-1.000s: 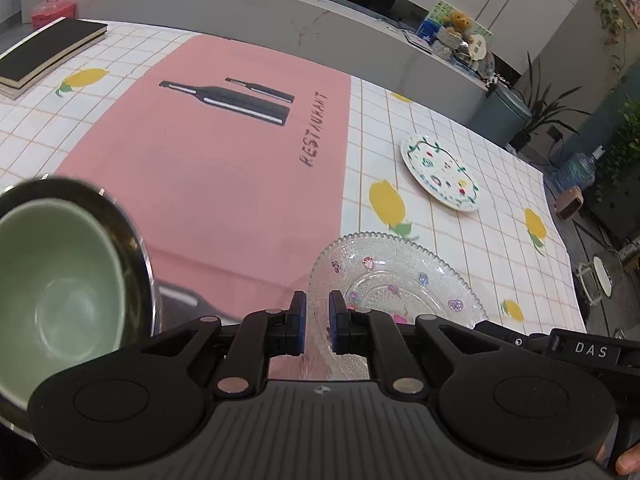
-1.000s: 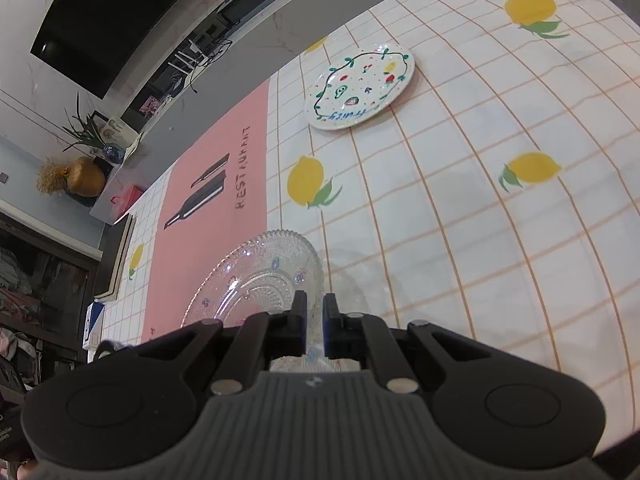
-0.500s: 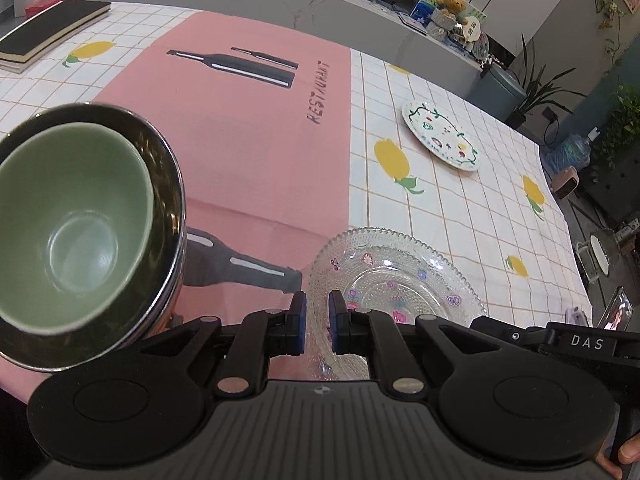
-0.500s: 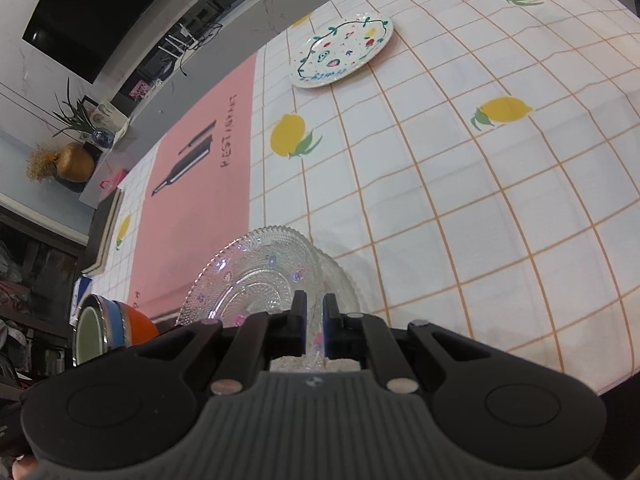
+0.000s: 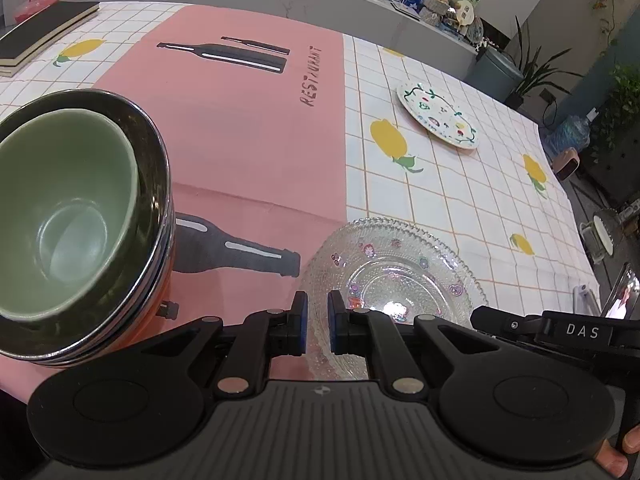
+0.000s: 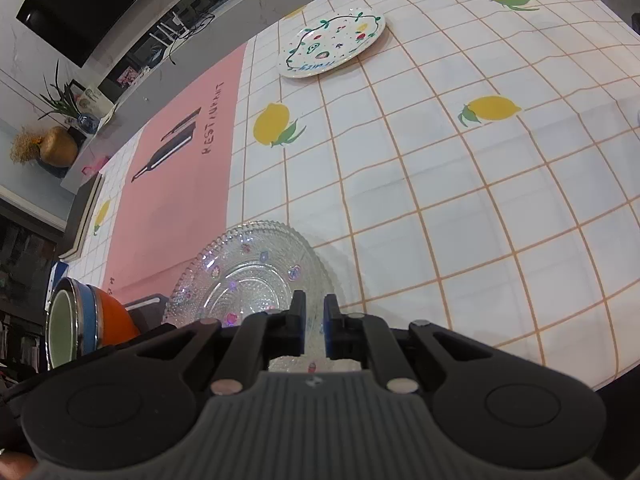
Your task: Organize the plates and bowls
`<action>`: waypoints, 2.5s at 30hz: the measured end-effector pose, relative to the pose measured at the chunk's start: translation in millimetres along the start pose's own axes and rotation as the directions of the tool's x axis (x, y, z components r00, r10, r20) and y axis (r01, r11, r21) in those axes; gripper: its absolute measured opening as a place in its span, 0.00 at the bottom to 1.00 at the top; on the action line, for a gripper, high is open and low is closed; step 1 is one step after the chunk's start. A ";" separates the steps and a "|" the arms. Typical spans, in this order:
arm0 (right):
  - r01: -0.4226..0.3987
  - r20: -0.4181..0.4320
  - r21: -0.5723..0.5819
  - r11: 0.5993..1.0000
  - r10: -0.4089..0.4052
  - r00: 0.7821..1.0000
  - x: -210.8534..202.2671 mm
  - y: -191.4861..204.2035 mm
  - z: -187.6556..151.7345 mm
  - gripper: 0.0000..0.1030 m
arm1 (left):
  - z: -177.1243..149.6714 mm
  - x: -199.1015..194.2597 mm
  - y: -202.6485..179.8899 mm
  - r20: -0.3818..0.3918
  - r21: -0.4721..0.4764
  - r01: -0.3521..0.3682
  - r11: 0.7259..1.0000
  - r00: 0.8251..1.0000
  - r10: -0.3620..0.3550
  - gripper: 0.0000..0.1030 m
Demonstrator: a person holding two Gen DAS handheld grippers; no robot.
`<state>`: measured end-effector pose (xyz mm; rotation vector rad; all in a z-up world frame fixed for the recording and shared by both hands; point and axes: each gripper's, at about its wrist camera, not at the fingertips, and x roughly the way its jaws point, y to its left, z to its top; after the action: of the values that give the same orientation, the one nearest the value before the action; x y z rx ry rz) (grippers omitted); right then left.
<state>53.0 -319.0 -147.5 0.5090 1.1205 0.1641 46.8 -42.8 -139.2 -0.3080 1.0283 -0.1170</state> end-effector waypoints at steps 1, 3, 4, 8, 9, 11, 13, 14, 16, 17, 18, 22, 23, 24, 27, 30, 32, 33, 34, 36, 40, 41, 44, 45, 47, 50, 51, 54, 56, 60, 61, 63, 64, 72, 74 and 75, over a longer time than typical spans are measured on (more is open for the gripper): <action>0.003 -0.001 -0.003 1.000 -0.003 1.000 0.5 0.4 -0.1 0.06 | -0.3 0.4 -0.1 -0.002 0.001 -0.002 1.000 1.000 0.002 0.10; 0.007 -0.002 -0.012 1.000 -0.007 1.000 0.9 1.6 -0.1 0.07 | -1.3 0.9 -0.1 -0.004 0.003 -0.006 1.000 1.000 0.006 0.10; 0.010 -0.002 -0.017 1.000 -0.010 1.000 1.2 1.9 0.2 0.06 | -1.5 1.0 0.0 -0.006 0.003 -0.007 1.000 1.000 0.007 0.10; 0.032 0.001 -0.048 0.998 -0.032 0.999 1.9 6.9 0.3 0.07 | -1.7 2.4 -0.7 -0.013 0.013 -0.015 1.000 1.000 0.016 0.10; 0.041 0.003 -0.059 0.997 -0.041 0.999 1.7 9.2 -0.3 0.07 | -2.1 2.7 -0.9 -0.016 0.015 -0.017 1.000 1.000 0.017 0.10; 0.058 0.006 -0.079 0.995 -0.057 0.998 2.3 12.1 -1.0 0.07 | -2.6 3.5 -1.7 -0.018 0.021 -0.023 1.000 1.000 0.023 0.10; 0.070 0.007 -0.093 0.993 -0.070 0.998 2.4 14.2 -1.4 0.07 | -3.1 3.7 -2.5 -0.017 0.028 -0.027 0.999 0.999 0.028 0.10; 0.075 0.007 -0.098 0.992 -0.075 0.997 2.6 15.2 -1.6 0.07 | -3.1 3.6 -2.5 -0.016 0.029 -0.029 0.999 0.999 0.029 0.10; 0.084 0.007 -0.109 0.990 -0.084 0.996 2.5 16.3 -1.8 0.07 | -2.9 4.0 -2.7 -0.016 0.030 -0.031 0.999 0.999 0.032 0.10; 0.092 0.007 -0.116 0.989 -0.091 0.996 2.6 17.5 -2.0 0.07 | -3.0 4.1 -2.8 -0.016 0.033 -0.033 0.999 0.999 0.033 0.10; 0.099 0.007 -0.125 0.987 -0.099 0.995 2.4 18.7 -2.7 0.07 | -2.7 4.2 -3.1 -0.016 0.035 -0.034 0.999 0.999 0.035 0.10; 0.125 0.016 -0.160 0.979 -0.124 0.992 2.4 22.6 -5.8 0.06 | -3.8 5.1 -3.2 -0.023 0.041 -0.045 0.998 0.999 0.046 0.10; 0.129 0.018 -0.165 0.978 -0.127 0.992 2.5 23.0 -6.2 0.06 | -4.1 5.0 -2.9 -0.021 0.041 -0.044 0.998 0.999 0.045 0.10; 0.134 0.019 -0.169 0.977 -0.132 0.991 3.0 23.1 -6.4 0.06 | -4.0 4.8 -3.0 -0.020 0.042 -0.044 0.998 0.999 0.045 0.10; 0.140 0.020 -0.173 0.975 -0.138 0.990 3.6 22.2 -7.0 0.05 | -3.8 4.3 -3.3 -0.019 0.045 -0.045 0.998 0.999 0.046 0.09; 0.140 0.020 -0.174 0.975 -0.139 0.990 3.4 22.1 -7.0 0.05 | -3.7 4.5 -3.0 -0.018 0.042 -0.044 0.998 0.999 0.045 0.09; 0.139 0.019 -0.171 0.975 -0.138 0.990 3.5 22.0 -7.0 0.06 | -4.2 3.8 -3.0 -0.015 0.044 -0.045 0.998 0.999 0.046 0.09; 0.138 0.019 -0.170 0.976 -0.137 0.990 3.4 22.4 -6.8 0.07 | -4.3 3.3 -3.1 -0.013 0.046 -0.047 0.998 0.999 0.047 0.09; 0.137 0.018 -0.168 0.976 -0.136 0.991 3.3 22.5 -6.6 0.08 | -4.2 2.7 -3.5 -0.008 0.048 -0.049 0.998 0.999 0.049 0.09; 0.138 0.023 -0.166 0.976 -0.136 0.990 2.6 23.1 -6.3 0.09 | -3.0 -0.4 -4.3 0.009 0.054 -0.057 0.997 0.998 0.057 0.09; 0.140 0.031 -0.169 0.976 -0.137 0.990 0.6 23.9 -4.8 0.10 | 0.7 -5.4 -4.4 0.030 0.050 -0.057 0.997 0.998 0.056 0.10; 0.140 0.032 -0.167 0.976 -0.137 0.990 -0.1 23.7 -4.2 0.11 | 1.9 -6.1 -4.2 0.031 0.046 -0.054 0.997 0.998 0.052 0.10; 0.144 0.041 -0.172 0.974 -0.139 0.989 -2.5 23.0 -2.4 0.15 | 6.6 -9.5 -5.5 0.039 0.044 -0.043 0.998 0.998 0.042 0.10; 0.147 0.044 -0.175 0.974 -0.141 0.989 -3.0 23.0 -1.1 0.15 | 8.6 -10.7 -6.6 0.041 0.046 -0.040 0.998 0.998 0.038 0.10; 0.151 0.049 -0.182 0.972 -0.144 0.988 -4.1 22.4 2.0 0.15 | 13.8 -13.0 -9.7 0.042 0.054 -0.033 0.998 0.999 0.031 0.10; 0.156 0.062 -0.187 0.970 -0.147 0.987 -6.8 21.2 10.0 0.16 | 22.8 -16.1 -16.1 0.045 0.064 -0.021 0.998 0.999 0.018 0.10; 0.157 0.067 -0.188 0.969 -0.147 0.987 -7.9 20.8 13.2 0.17 | 26.9 -16.8 -18.5 0.043 0.069 -0.012 0.998 0.999 0.009 0.10; 0.164 0.084 -0.195 0.967 -0.150 0.985 -10.7 20.5 23.7 0.17 | 39.6 -18.0 -26.7 0.041 0.079 0.022 0.997 0.999 -0.025 0.10; 0.169 0.094 -0.200 0.965 -0.153 0.984 -12.2 20.4 31.6 0.17 | 48.6 -18.6 -34.1 0.046 0.096 0.035 0.995 0.998 -0.039 0.10; 0.178 0.116 -0.212 0.961 -0.157 0.981 -14.3 20.7 48.5 0.21 | 65.9 -18.0 -50.7 0.062 0.129 0.052 0.990 0.996 -0.060 0.10; 0.179 0.121 -0.213 0.960 -0.156 0.980 -14.7 20.8 53.0 0.23 | 70.2 -17.4 -54.1 0.067 0.135 0.056 0.989 0.996 -0.065 0.10; 0.181 0.129 -0.218 0.959 -0.155 0.979 -14.2 20.6 62.0 0.24 | 78.9 -14.7 -60.5 0.075 0.144 0.062 0.988 0.994 -0.073 0.10; 0.183 0.132 -0.220 0.958 -0.156 0.979 -13.6 20.2 66.3 0.24 | 83.2 -12.5 -63.0 0.078 0.147 0.067 0.987 0.994 -0.079 0.10; 0.180 0.121 -0.189 0.965 -0.159 0.980 3.5 8.4 100.3 0.25 | 116.9 14.7 -81.5 0.069 0.139 0.125 0.982 0.988 -0.136 0.10; 0.171 0.118 -0.160 0.972 -0.153 0.981 9.5 2.2 110.0 0.29 | 124.2 23.8 -82.2 0.054 0.124 0.150 0.981 0.986 -0.157 0.14; 0.167 0.119 -0.146 0.975 -0.150 0.981 12.1 -0.5 114.0 0.31 | 127.5 29.1 -82.0 0.044 0.116 0.157 0.981 0.986 -0.163 0.15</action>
<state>159.8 -349.9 -119.4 0.2839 1.0287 0.0829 174.9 -102.5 -77.2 -0.2899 0.9399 -0.3095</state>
